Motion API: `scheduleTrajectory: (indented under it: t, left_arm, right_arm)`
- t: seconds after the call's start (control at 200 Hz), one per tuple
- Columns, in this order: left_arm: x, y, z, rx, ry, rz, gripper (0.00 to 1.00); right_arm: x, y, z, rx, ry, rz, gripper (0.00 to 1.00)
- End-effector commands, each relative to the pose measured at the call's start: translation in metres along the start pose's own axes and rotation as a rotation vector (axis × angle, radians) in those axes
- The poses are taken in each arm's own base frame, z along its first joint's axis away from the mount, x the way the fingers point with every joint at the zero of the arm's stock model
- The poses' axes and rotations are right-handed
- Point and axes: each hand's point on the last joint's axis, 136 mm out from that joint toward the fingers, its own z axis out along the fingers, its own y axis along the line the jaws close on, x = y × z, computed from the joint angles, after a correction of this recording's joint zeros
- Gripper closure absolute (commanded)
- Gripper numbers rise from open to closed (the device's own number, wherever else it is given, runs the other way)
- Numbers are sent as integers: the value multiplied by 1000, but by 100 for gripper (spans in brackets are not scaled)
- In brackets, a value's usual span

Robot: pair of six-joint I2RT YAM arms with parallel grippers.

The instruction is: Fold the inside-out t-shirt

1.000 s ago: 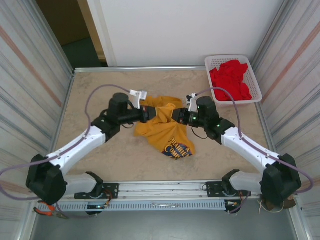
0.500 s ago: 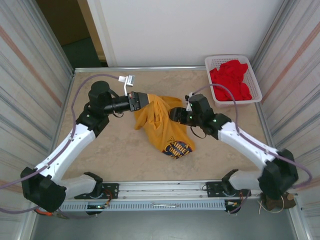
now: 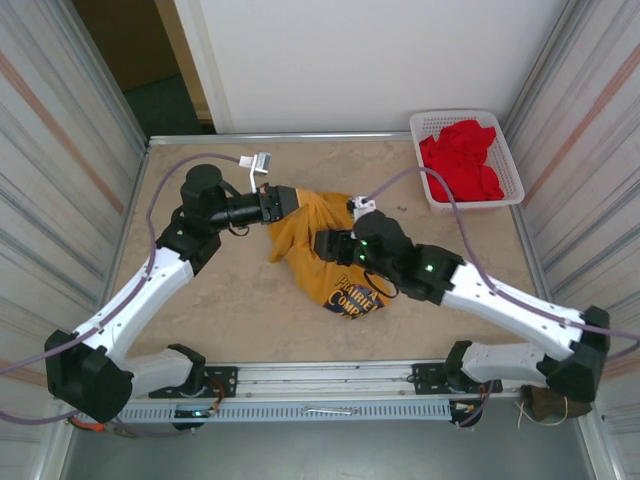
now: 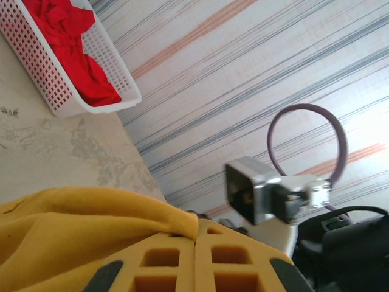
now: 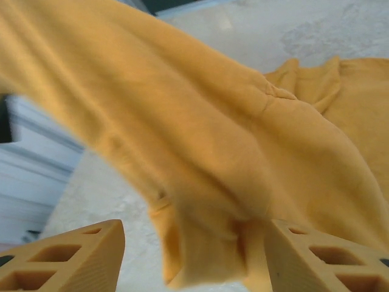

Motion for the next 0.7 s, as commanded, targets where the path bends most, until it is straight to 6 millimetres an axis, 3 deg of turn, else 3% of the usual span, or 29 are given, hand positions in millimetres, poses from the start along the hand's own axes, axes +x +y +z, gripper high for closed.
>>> scheduleTrajectory:
  t: [0.0,0.045,0.105,0.24,0.341,0.426,0.551,0.696]
  left_arm:
    - [-6,-15,-5,42,-34,26,100]
    - [-7,-15,-7,36,-41,28,100]
    - [-6,-12,-9,18,-46,25,100]
    - [-8,15,-10,-73,-62,-13,100]
    - [-16,48,-13,-165,-81,-23,100]
    - [-26,76,-14,-229,-86,-15,100]
    - [-37,102,-8,-252,-59,-25,85]
    - [-31,97,-13,-250,-57,-7,64]
  right_arm:
    - [-19,-8,15,82,-56,-37,53]
    - [-22,-13,22,111,-59,-44,66]
    - [-25,-16,27,99,-50,-37,100]
    - [-26,5,13,-80,-25,-89,100]
    - [-13,30,-8,-297,40,-153,100]
    - [-2,39,-24,-416,66,-173,100]
    - [-1,33,-29,-477,63,-123,100]
    - [-6,8,-21,-438,32,-36,100]
